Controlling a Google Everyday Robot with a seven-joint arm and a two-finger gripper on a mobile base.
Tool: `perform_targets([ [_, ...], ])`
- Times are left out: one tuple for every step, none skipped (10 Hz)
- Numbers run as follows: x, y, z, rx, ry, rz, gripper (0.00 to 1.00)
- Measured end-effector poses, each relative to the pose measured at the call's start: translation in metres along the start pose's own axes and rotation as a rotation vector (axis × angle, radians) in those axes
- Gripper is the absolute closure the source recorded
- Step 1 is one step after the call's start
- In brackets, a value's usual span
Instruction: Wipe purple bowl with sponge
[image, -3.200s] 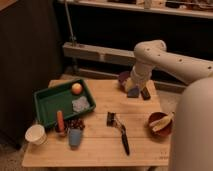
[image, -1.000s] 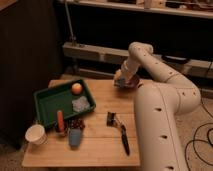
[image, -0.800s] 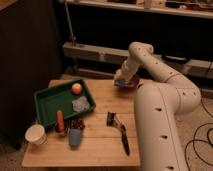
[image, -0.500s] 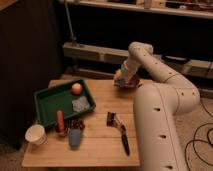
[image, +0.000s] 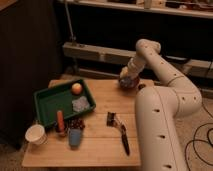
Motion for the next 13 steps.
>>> perform_targets([
  [0.002, -0.012, -0.011, 0.001, -0.009, 0.01, 1.0],
  [0.005, -0.021, -0.018, 0.001, -0.014, 0.019, 1.0],
  [0.006, -0.02, -0.023, -0.002, -0.016, 0.017, 1.0],
  [0.006, -0.016, -0.023, 0.0, -0.016, 0.01, 1.0],
  [0.008, -0.015, -0.024, 0.01, -0.022, -0.001, 1.0],
  [0.011, -0.015, -0.022, 0.018, -0.031, -0.01, 1.0],
  [0.014, -0.013, -0.02, 0.024, -0.044, -0.026, 1.0],
  [0.021, -0.012, -0.016, 0.031, -0.071, -0.041, 1.0],
  [0.029, -0.013, -0.017, 0.037, -0.121, -0.041, 1.0],
  [0.032, -0.017, -0.015, 0.044, -0.148, -0.043, 1.0],
  [0.028, -0.014, -0.014, 0.041, -0.178, -0.052, 1.0],
  [0.025, -0.016, -0.013, 0.039, -0.2, -0.057, 1.0],
  [0.019, -0.022, -0.013, 0.043, -0.221, -0.06, 1.0],
])
